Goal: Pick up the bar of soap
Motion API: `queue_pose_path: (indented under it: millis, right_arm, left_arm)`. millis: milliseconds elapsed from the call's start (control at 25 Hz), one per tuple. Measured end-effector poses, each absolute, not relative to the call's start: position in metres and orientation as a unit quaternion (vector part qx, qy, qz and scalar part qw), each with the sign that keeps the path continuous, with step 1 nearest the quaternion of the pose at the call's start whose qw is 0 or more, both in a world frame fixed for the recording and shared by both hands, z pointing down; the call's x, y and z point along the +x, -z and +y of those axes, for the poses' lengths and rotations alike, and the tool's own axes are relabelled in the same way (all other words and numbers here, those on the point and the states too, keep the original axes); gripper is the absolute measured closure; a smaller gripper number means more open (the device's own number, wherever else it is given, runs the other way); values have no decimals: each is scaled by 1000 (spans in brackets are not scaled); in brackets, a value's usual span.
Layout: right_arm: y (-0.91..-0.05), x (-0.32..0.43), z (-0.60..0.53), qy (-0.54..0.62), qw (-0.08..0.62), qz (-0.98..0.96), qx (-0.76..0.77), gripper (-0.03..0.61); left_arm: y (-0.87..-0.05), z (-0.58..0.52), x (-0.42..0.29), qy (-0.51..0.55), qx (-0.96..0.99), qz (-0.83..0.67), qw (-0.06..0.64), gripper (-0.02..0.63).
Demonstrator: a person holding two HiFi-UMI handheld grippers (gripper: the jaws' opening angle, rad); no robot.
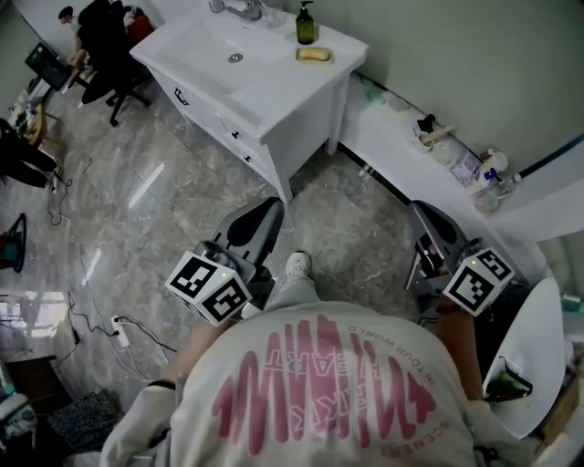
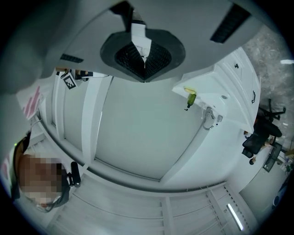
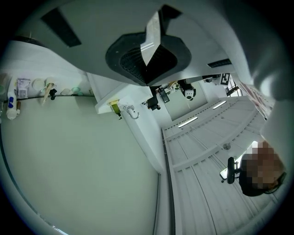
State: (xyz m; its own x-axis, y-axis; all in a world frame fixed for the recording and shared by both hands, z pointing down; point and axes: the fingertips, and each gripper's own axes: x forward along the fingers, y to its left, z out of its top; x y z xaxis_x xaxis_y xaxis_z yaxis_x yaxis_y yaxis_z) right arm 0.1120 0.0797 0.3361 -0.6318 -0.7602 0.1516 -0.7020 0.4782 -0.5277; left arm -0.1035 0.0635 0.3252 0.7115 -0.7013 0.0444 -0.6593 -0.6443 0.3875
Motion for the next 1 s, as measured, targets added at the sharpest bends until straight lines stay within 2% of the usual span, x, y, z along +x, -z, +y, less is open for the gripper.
queue_pose_path:
  millis: [640, 1000]
  right_arm:
    - [-321, 62, -93, 288, 75, 850, -435, 568]
    - [-326, 37, -135, 285, 57, 848, -442, 568]
  left_arm:
    - [-308, -106, -159, 40, 911, -368, 184, 605]
    - [-315, -155, -179, 45, 914, -357, 188, 606]
